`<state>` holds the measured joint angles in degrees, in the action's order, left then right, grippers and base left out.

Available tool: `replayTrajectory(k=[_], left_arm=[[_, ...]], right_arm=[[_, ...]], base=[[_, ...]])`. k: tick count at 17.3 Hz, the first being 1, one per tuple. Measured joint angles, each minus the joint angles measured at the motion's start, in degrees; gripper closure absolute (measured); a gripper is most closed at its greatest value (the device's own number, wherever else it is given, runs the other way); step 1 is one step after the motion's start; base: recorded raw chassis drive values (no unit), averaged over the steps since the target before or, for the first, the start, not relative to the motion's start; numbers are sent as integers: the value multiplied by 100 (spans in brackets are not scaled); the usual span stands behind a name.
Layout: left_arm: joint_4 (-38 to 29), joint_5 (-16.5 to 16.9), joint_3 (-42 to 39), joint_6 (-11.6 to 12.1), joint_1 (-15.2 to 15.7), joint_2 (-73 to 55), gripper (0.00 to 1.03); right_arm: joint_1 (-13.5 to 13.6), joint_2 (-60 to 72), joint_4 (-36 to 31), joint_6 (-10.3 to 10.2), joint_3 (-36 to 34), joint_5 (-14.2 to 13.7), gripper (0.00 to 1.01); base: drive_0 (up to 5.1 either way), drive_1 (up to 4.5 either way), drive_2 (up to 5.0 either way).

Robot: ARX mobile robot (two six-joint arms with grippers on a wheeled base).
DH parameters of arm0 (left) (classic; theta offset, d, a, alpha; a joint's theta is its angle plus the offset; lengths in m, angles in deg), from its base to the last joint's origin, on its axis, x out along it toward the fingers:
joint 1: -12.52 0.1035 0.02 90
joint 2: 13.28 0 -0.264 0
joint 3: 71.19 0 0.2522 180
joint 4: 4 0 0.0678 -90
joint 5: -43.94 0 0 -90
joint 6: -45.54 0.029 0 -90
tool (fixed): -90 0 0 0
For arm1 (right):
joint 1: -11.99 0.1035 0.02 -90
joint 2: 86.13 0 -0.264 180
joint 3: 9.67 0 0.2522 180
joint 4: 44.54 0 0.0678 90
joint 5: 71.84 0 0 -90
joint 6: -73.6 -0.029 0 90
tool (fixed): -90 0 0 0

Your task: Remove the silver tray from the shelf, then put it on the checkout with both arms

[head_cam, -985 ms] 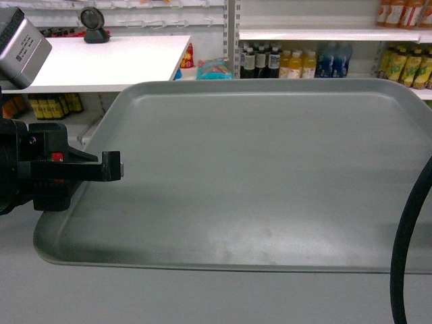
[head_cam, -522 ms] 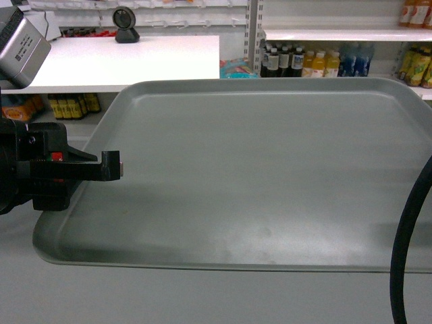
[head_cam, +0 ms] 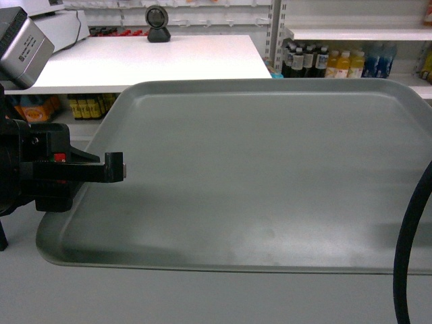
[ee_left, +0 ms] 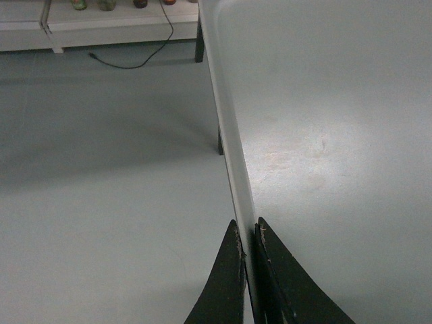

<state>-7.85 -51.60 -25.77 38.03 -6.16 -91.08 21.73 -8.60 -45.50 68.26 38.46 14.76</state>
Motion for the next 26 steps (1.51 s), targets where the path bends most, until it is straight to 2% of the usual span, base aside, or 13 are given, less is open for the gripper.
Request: replayTrajectory(k=[19, 26], left_arm=[[-2, 7, 0, 0, 0, 0, 100], [22, 0, 0, 17, 17, 0, 100]], right_arm=[[0, -2, -28, 2, 0, 9, 98], [33, 11, -15, 2, 11, -4, 98]], base=[[-469, 234, 234], [-9, -9, -9]])
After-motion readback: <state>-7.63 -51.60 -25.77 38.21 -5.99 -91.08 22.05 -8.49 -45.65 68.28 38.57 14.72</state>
